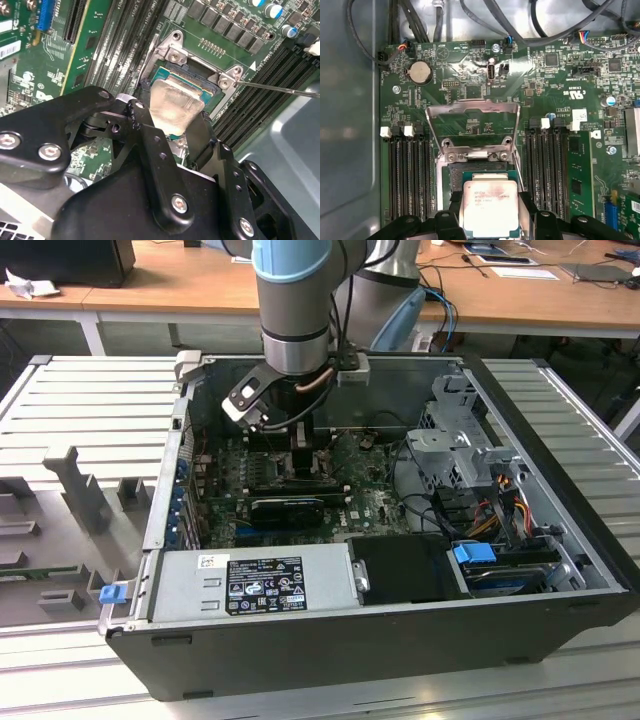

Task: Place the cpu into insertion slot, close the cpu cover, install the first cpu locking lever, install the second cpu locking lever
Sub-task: 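Place the cpu into insertion slot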

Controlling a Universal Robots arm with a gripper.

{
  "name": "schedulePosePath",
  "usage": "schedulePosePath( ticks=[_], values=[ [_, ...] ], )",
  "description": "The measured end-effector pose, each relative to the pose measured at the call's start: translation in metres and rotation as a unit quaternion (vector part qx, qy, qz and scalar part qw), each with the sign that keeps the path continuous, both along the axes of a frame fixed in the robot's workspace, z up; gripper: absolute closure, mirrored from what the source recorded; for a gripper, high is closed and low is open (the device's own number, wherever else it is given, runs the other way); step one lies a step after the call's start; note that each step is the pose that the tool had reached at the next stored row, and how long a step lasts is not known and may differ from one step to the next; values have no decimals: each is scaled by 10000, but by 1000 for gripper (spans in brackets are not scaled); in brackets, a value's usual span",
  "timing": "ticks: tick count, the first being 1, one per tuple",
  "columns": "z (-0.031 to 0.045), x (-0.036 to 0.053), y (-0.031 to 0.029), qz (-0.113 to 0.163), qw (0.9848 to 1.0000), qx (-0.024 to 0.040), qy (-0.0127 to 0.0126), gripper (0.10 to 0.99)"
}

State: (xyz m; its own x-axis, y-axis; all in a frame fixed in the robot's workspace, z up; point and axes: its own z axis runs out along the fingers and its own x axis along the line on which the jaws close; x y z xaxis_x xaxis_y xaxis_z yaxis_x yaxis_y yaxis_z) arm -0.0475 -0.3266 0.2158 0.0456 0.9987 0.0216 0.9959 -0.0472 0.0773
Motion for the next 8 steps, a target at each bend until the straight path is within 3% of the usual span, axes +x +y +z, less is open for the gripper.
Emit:
schedulePosePath(
  ticks=[3,8],
  values=[
    [-28,2,24,169,9999,0,0,561],
    [-57,7,31,156,9999,5,0,561]
  ],
)
